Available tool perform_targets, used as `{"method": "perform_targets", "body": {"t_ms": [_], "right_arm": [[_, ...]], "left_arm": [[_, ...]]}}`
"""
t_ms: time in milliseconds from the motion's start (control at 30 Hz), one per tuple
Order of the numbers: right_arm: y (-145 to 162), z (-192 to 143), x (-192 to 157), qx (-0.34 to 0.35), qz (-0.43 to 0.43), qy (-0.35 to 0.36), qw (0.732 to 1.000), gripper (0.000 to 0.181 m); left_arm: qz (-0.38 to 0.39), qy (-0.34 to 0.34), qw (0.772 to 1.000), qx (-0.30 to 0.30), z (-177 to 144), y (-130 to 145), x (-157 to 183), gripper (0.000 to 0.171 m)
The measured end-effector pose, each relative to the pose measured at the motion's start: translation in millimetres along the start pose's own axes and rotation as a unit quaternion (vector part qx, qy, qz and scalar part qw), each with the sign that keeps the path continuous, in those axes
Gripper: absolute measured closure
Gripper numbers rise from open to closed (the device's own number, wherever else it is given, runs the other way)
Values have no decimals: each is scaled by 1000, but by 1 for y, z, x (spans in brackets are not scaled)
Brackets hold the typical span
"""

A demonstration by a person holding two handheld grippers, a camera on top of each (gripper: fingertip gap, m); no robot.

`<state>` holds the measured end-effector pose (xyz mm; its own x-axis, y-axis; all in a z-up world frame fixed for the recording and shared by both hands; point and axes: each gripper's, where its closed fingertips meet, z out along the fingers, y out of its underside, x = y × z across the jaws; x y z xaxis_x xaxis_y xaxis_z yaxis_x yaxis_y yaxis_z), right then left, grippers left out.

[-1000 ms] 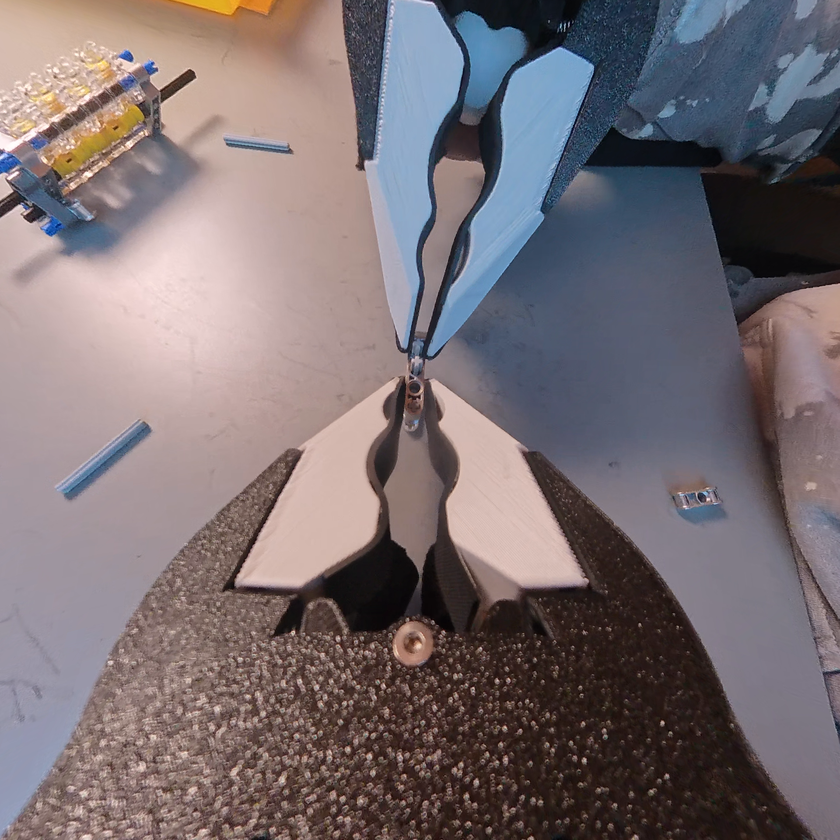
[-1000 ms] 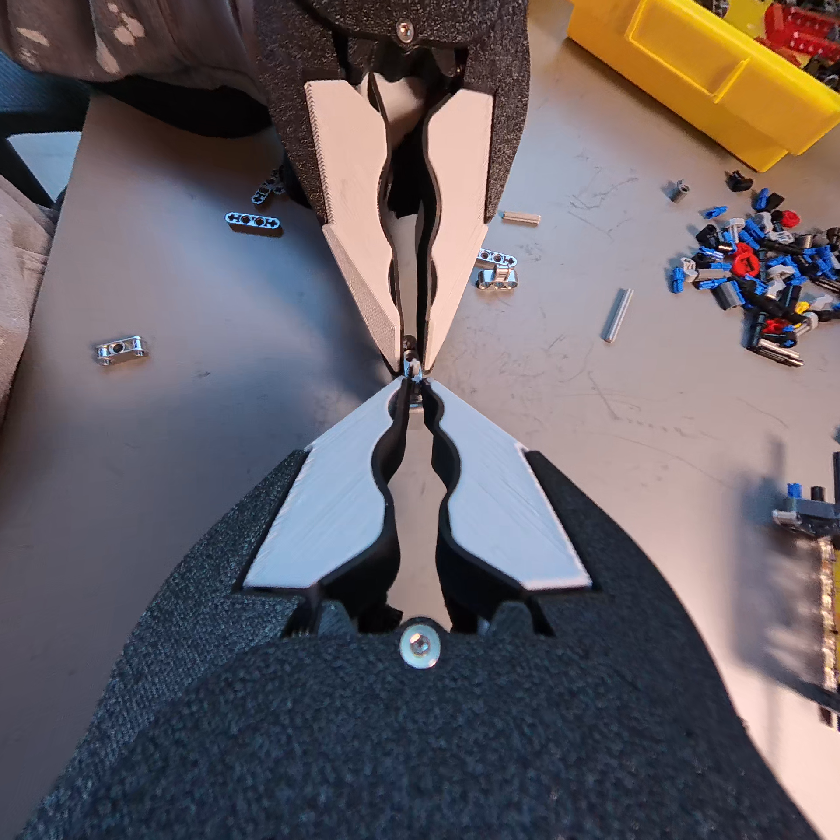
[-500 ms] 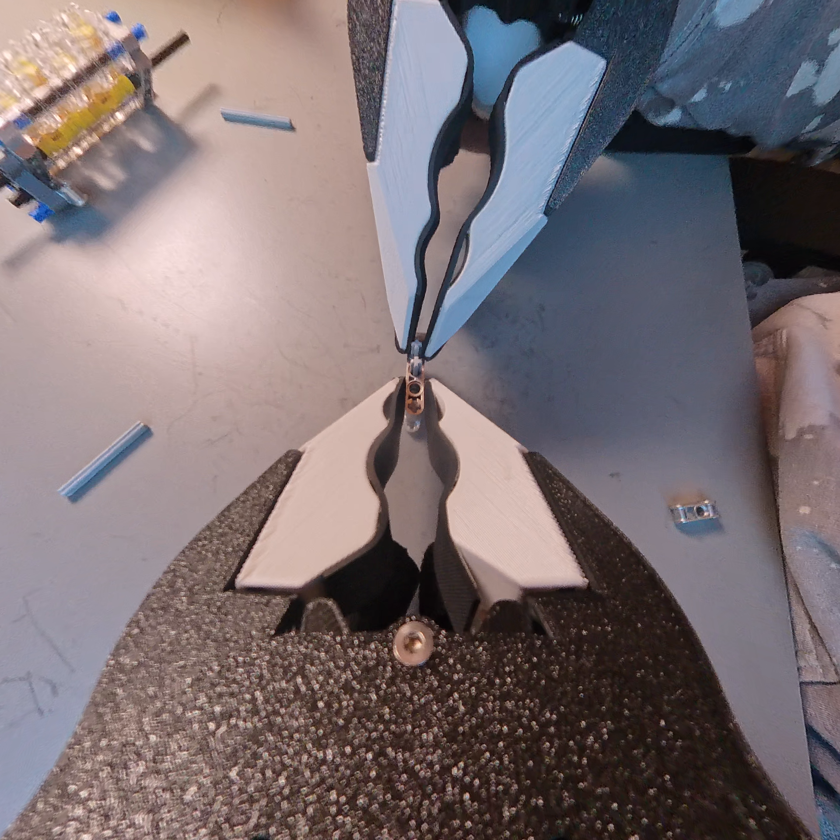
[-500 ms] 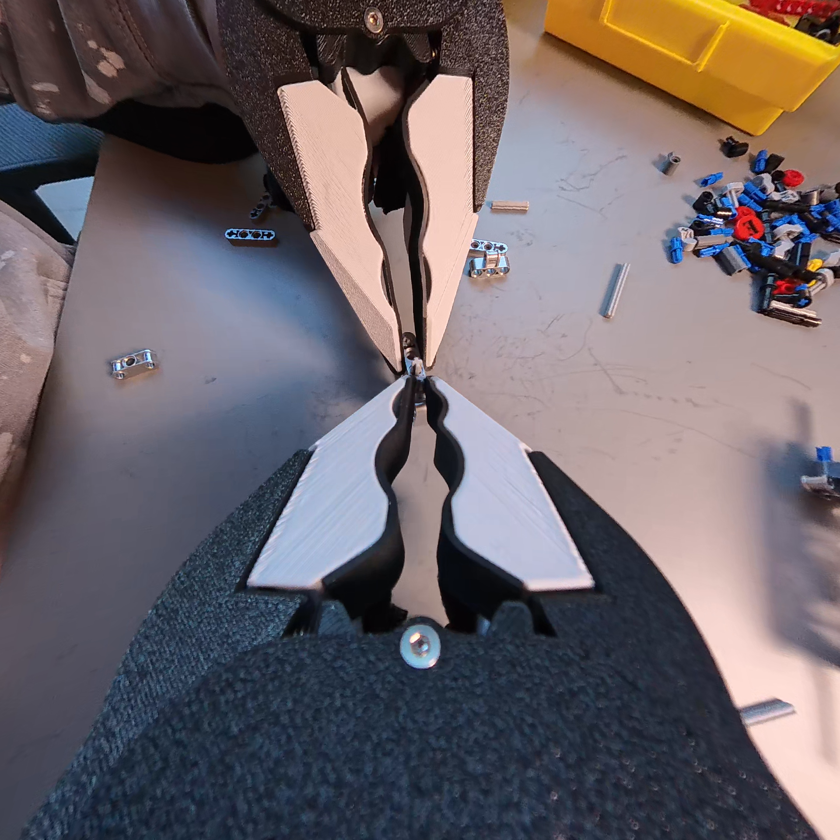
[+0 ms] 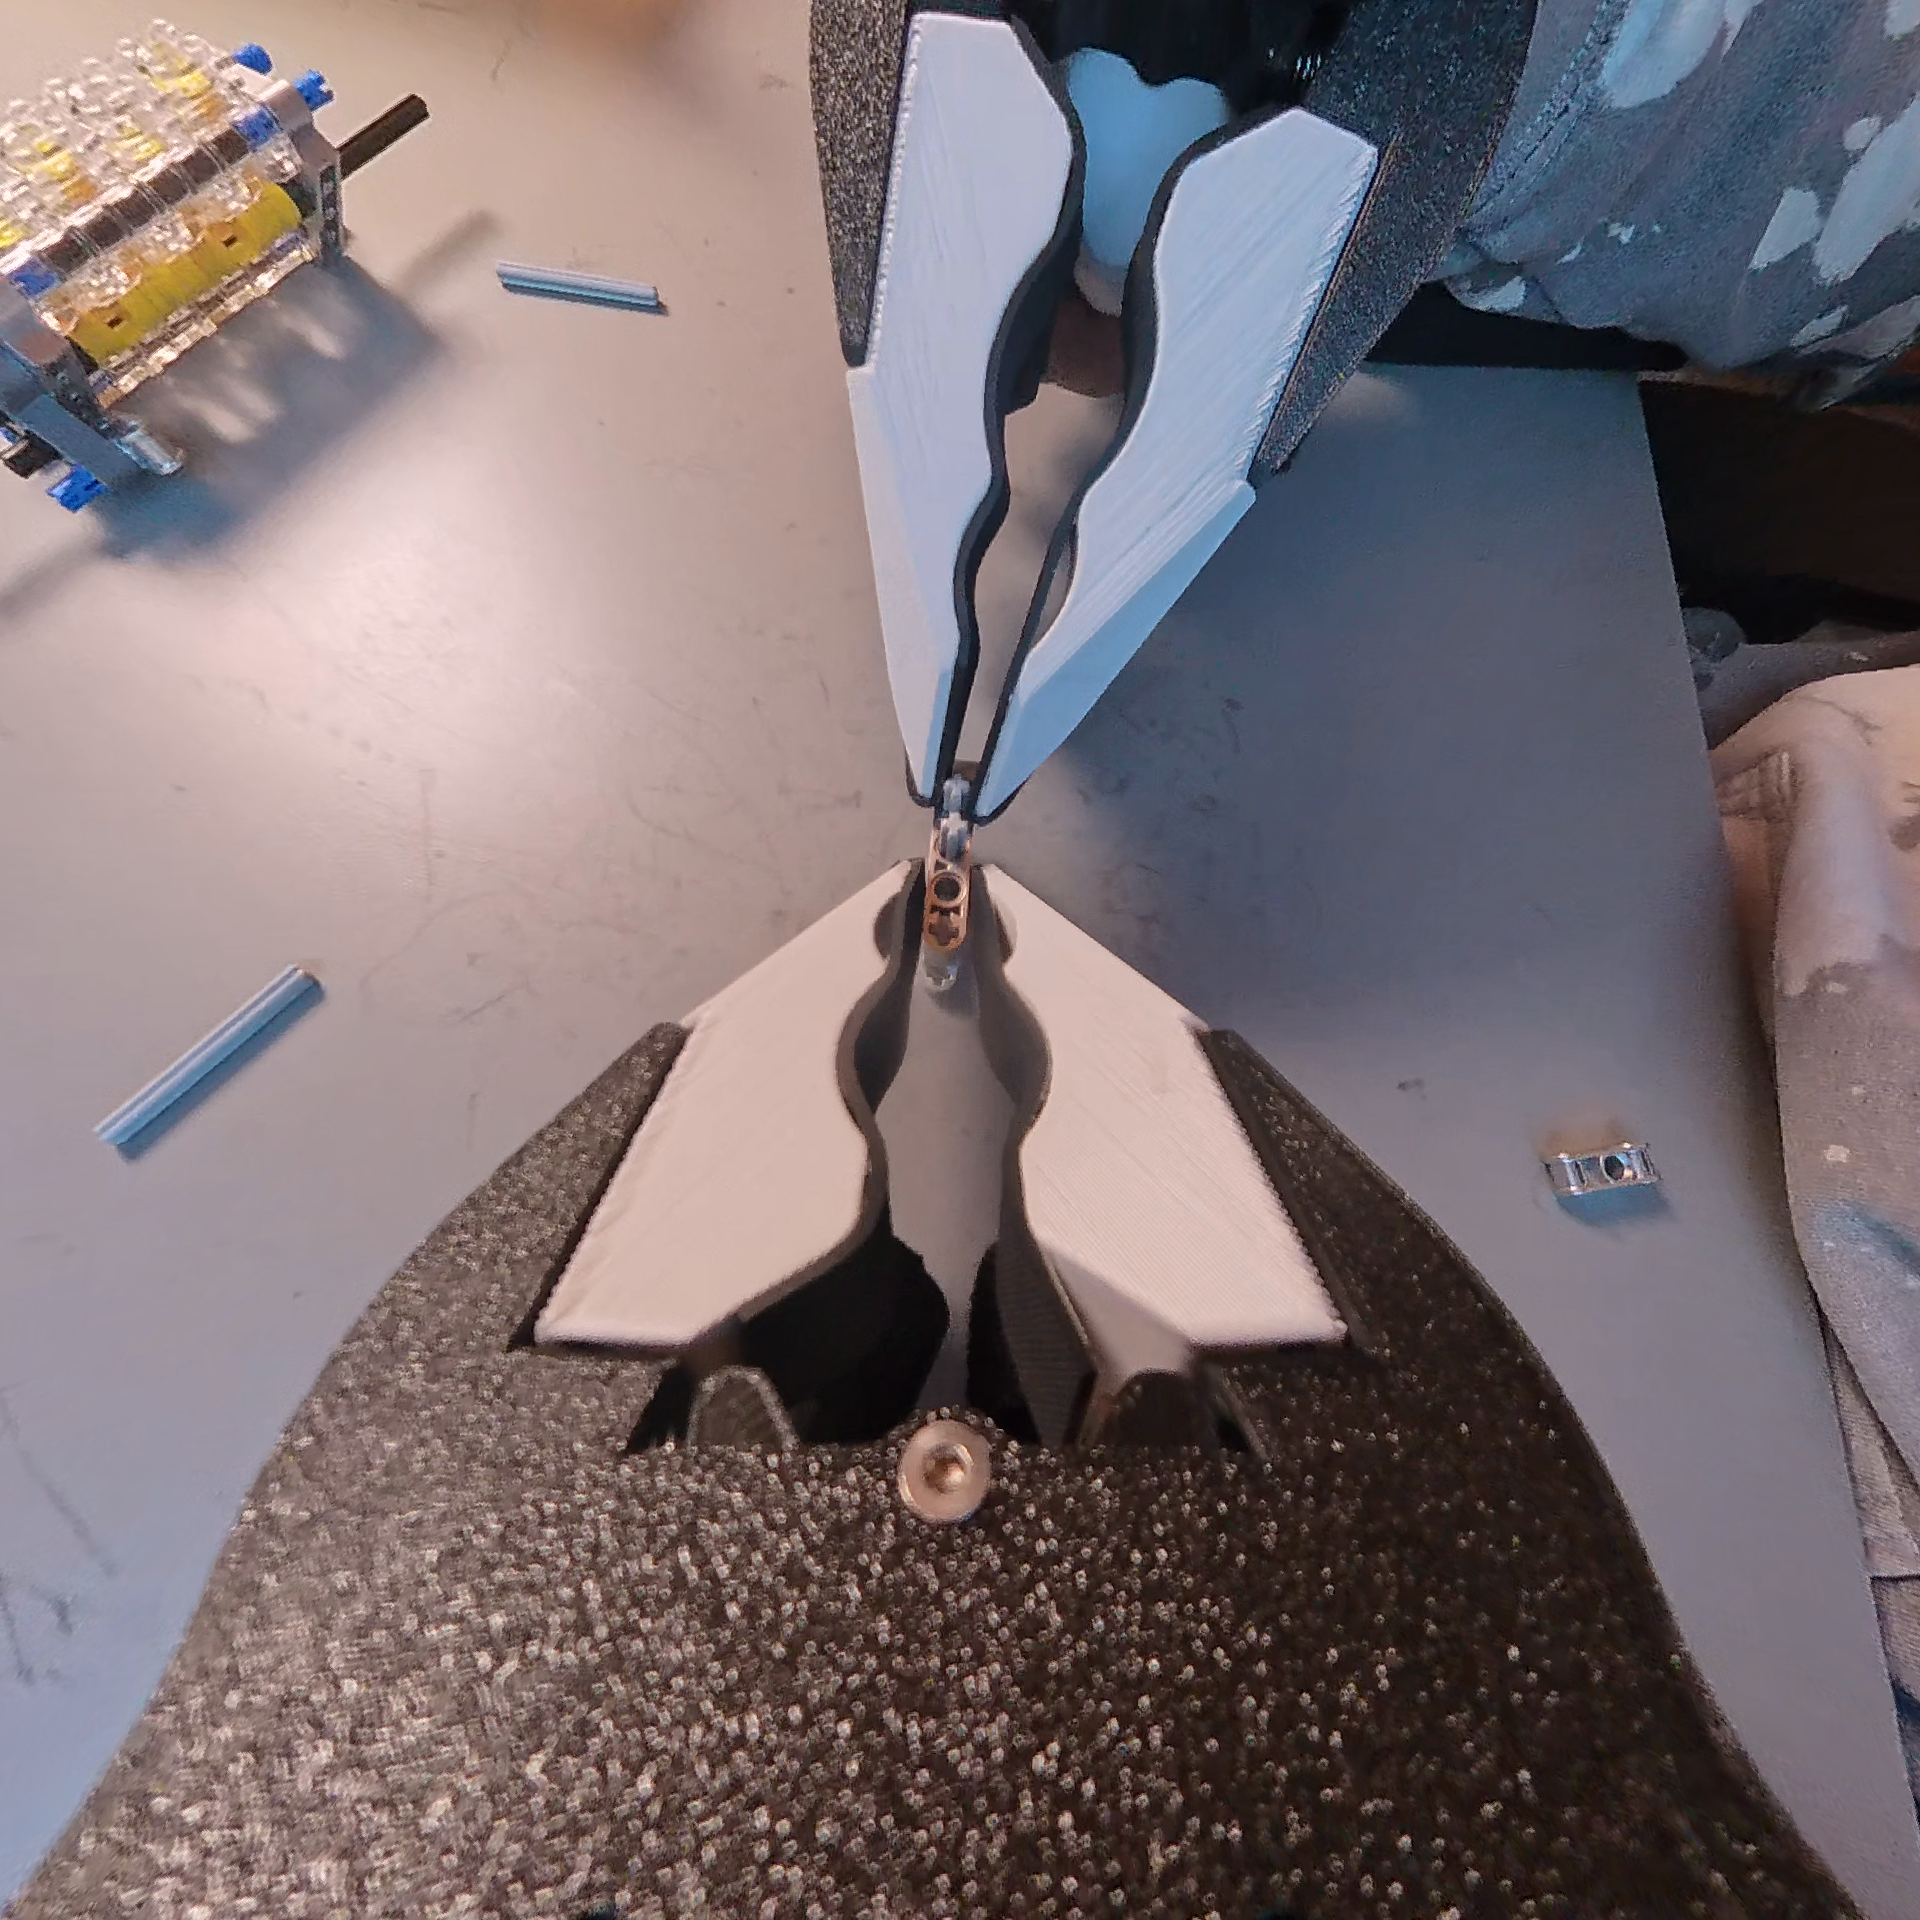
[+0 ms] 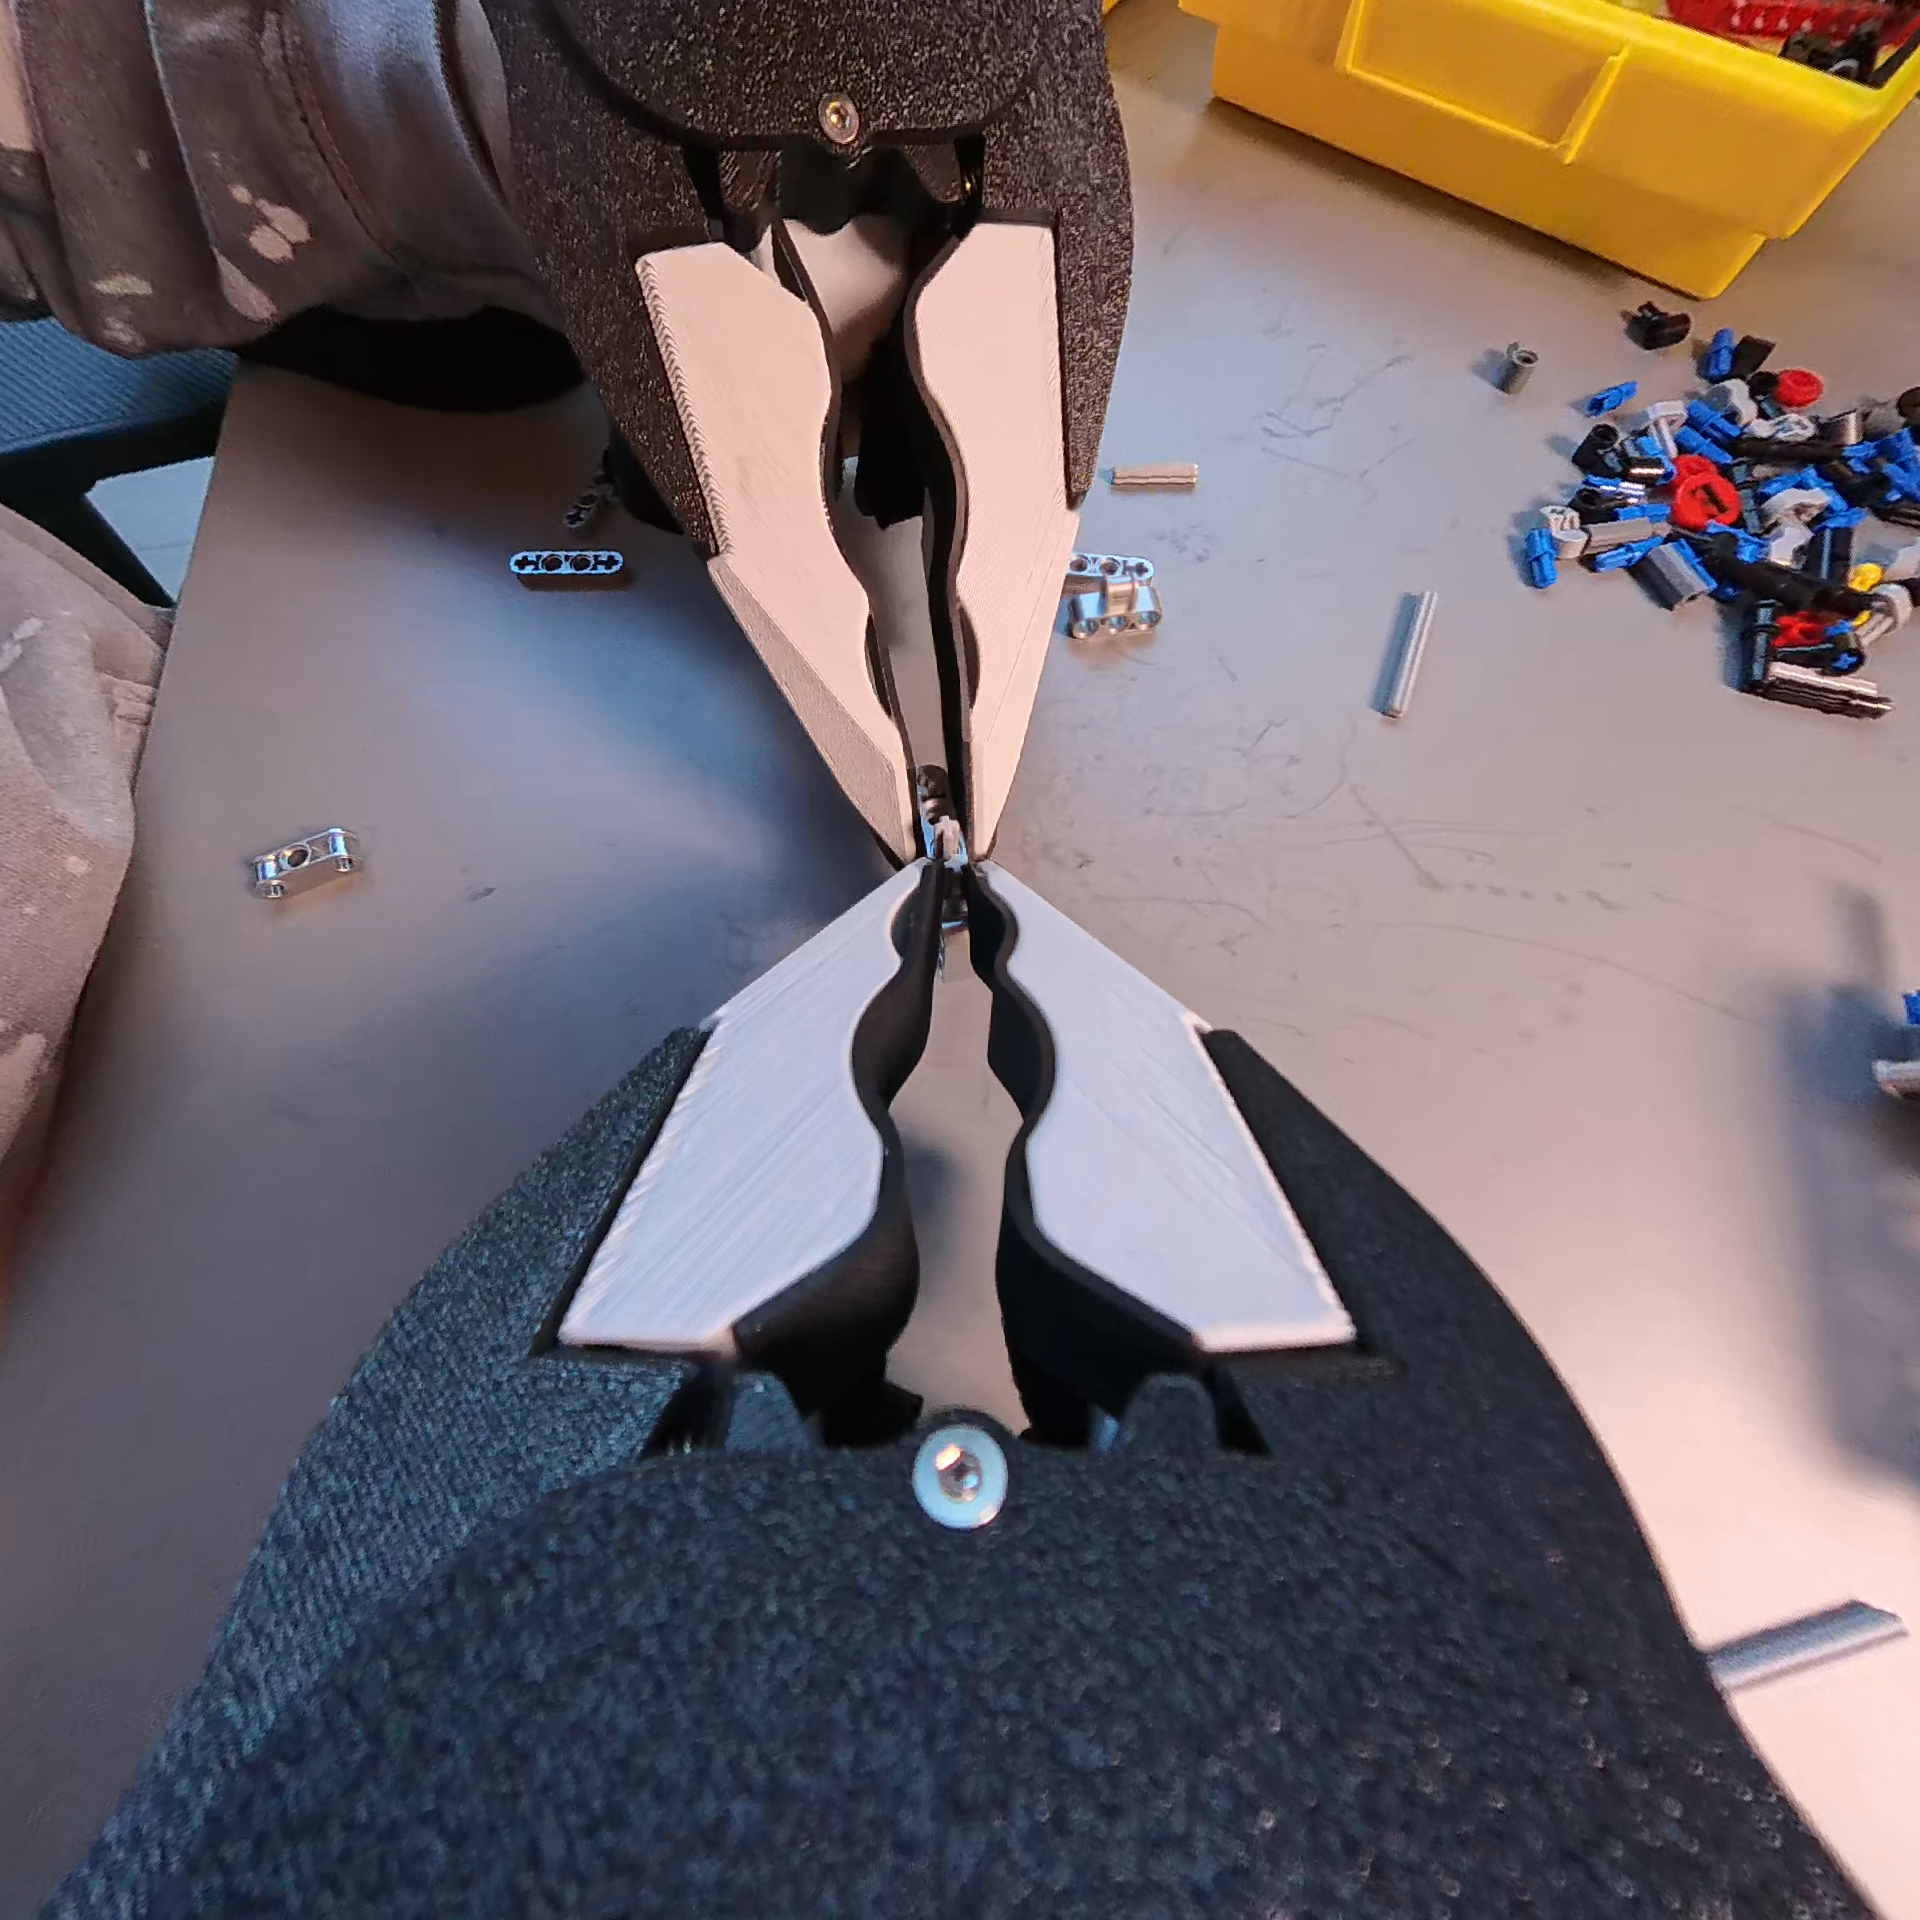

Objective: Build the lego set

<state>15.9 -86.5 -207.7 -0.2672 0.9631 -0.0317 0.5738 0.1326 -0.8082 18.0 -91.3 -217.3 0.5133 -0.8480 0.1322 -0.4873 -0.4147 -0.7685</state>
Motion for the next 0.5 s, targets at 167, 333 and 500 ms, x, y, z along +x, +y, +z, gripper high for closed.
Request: {"method": "perform_targets", "body": {"t_ms": [167,333,500], "right_arm": [[-1,0,0,1,-9,6,1000,178],[-13,-13,-2,43,-30,-2,999,139],[-17,-8,-9,48,-112,29,992,147]], "left_arm": [[22,-14,1000,3,-2,0,-1,166],[90,-42,992,78,-20,-17,1,166],[153,-60,974,154,-38,-39,13,166]]}}
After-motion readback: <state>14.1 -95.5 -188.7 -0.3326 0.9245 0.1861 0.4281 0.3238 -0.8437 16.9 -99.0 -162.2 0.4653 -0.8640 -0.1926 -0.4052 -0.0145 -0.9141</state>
